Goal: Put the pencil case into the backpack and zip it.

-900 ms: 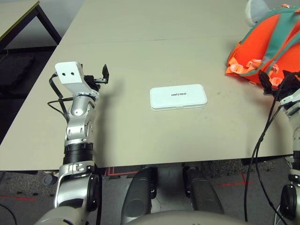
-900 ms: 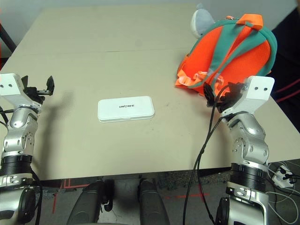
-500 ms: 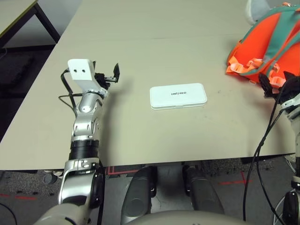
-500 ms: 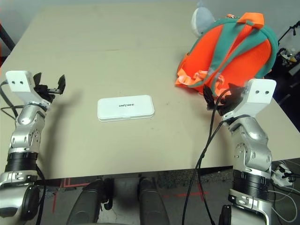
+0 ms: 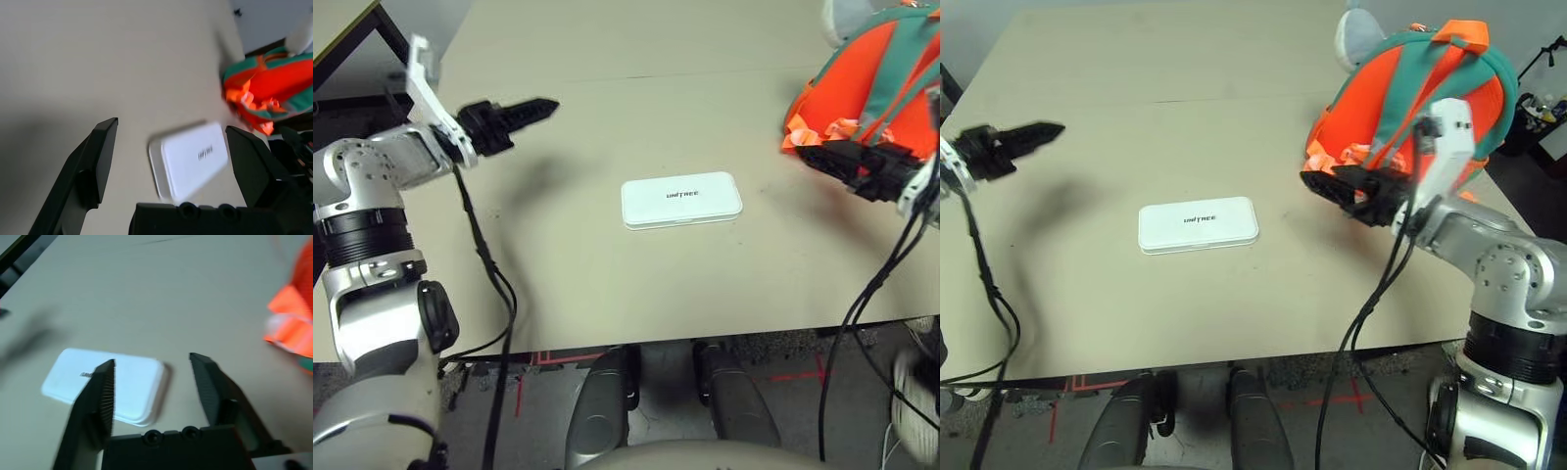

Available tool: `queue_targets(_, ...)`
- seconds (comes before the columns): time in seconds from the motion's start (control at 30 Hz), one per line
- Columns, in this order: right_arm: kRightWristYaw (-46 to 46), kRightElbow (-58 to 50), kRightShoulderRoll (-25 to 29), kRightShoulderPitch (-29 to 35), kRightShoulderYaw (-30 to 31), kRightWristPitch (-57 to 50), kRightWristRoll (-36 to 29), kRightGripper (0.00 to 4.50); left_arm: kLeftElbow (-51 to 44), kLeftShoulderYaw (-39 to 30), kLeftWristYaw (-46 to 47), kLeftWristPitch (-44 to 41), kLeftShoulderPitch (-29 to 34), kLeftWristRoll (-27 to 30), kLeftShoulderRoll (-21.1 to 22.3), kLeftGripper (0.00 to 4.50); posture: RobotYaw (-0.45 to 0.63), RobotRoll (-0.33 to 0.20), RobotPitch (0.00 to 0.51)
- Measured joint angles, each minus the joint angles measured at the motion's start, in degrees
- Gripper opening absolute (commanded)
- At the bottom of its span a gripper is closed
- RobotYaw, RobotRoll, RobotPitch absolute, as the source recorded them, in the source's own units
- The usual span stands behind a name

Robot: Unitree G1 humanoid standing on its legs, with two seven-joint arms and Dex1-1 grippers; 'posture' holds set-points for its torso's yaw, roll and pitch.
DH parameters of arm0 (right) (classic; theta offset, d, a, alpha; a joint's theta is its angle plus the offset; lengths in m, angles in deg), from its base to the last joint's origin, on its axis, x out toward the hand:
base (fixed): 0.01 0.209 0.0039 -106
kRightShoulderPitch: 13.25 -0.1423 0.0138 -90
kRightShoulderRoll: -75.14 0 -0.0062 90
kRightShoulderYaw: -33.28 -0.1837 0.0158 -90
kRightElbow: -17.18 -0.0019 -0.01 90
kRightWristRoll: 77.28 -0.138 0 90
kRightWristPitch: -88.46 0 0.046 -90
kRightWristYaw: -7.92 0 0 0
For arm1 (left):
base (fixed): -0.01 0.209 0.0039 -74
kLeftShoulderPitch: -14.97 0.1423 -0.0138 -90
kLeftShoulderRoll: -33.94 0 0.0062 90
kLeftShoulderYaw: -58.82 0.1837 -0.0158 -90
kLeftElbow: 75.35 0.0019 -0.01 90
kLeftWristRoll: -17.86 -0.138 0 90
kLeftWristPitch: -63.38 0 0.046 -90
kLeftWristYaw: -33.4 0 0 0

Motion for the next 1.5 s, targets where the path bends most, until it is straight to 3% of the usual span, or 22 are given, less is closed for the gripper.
queue_targets(0.27,1.72,1.17,0.00,0.38,9.19,1.46,7.01,0.02,1.15,-0.53,2.40,-7.86,1.36,0.18,-8.67,4.50,0.16,0.000,0.152)
queue_targets(0.77,6.61,9.53,-0.61,1.24,16.45,10.13,19.05,0.02,1.94,2.11,2.59,-5.54,2.26,-1.97,-11.60,4.50,0.14,0.000,0.168)
queue_targets(1.07,5.28,16.02,-3.86,-2.54,17.78,13.89,26.44,0.02,3.40,1.10,2.68,-7.38,2.37,-2.19,-12.46,4.50,0.15,0.000,0.172)
queue_targets(1.5,4.08,14.72,-8.09,-4.67,19.97,12.58,30.66,0.02,15.89,-0.02,2.39,-5.44,-0.32,-4.97,-14.95,4.50,0.13,0.000,0.175)
